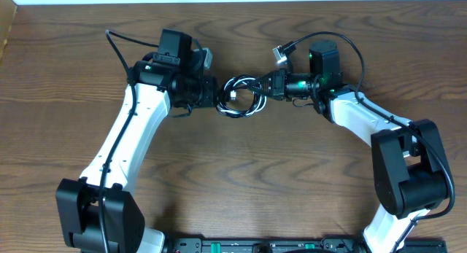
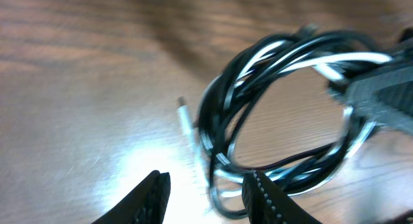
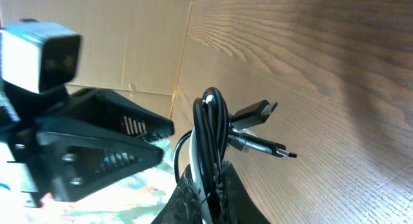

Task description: Untangle cables

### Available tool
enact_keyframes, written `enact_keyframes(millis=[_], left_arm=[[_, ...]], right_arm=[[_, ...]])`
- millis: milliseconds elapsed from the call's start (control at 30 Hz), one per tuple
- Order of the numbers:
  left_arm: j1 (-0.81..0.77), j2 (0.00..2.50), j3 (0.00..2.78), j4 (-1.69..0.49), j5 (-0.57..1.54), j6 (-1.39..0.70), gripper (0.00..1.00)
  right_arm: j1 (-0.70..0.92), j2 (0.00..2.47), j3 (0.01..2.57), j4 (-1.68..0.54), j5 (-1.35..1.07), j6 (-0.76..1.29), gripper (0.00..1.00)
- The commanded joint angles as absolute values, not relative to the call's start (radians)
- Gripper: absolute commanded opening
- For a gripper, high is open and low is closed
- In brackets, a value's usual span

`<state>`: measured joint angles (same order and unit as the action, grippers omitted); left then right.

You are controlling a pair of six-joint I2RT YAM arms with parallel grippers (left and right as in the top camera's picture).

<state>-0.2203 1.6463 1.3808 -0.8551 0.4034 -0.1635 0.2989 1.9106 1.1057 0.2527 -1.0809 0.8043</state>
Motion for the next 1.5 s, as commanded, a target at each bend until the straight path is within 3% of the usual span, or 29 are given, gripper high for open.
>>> enact_keyframes(millis=[0, 333, 500, 1267, 1300, 1433, 1467], left_arm=[[-0.220, 1.644, 1.393, -0.871, 0.327, -0.165, 0.41], [-0.220, 1.646, 1.363, -0.832, 0.439, -0.165, 0.38], [-0.221, 1.646, 1.361, -0.829, 0.460, -0.165, 0.28], [-0.229, 1.647, 1.286, -0.768, 0.414, -0.190, 0.28], [-0.234, 1.647, 1.279, -0.754, 0.421, -0.196, 0.27], [-0.261, 1.647, 1.274, -0.720, 0.436, -0.196, 0.08], [-0.270, 1.647, 1.274, -0.712, 0.440, -0.196, 0.08]], right_arm=[[0.307, 1.903, 1.111, 0.257, -1.099, 0.807, 0.01], [0.307, 1.903, 1.111, 0.255, -1.099, 0.807, 0.01], [0.307, 1.903, 1.111, 0.250, -1.099, 0.807, 0.01], [0.307, 1.903, 1.111, 0.250, -1.099, 0.807, 0.01], [0.307, 1.903, 1.111, 0.250, -1.099, 0.807, 0.01], [0.307, 1.903, 1.111, 0.250, -1.099, 0.807, 0.01], [0.307, 1.903, 1.111, 0.250, -1.099, 0.807, 0.01]])
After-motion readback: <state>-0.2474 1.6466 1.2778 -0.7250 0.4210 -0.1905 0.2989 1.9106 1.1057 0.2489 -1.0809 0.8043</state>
